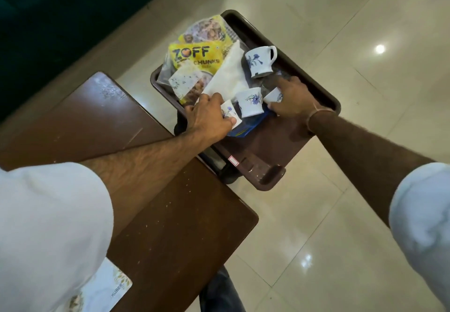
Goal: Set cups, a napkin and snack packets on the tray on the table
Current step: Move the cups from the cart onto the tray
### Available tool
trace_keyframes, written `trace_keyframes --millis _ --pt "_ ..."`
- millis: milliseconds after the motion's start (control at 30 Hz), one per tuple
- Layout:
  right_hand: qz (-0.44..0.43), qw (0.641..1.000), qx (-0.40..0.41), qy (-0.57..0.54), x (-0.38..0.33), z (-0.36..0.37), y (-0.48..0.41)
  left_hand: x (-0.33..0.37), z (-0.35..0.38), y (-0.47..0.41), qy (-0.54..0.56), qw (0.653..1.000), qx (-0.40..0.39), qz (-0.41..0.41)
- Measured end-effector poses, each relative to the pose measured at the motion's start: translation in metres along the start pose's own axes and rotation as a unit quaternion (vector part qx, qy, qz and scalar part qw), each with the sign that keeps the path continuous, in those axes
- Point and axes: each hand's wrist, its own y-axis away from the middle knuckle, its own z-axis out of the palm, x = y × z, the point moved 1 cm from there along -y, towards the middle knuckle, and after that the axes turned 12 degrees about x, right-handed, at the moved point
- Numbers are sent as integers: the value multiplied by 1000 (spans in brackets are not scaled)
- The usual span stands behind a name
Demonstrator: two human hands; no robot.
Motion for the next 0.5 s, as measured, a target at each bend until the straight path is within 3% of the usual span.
trace_keyframes --millis 100,267,400,500 --pt "4 1000 6 -10 11 2 4 1 1 4 25 999 -20 5" --pt "35 988 123 -85 19 -9 23 -3 -7 18 99 995 6 30" --pt "-13 958 229 -173 -4 -30 39 -14 -32 33 217 972 81 29" --pt "-79 940 250 -217 -41 -41 50 -32 -56 47 253 961 109 11"
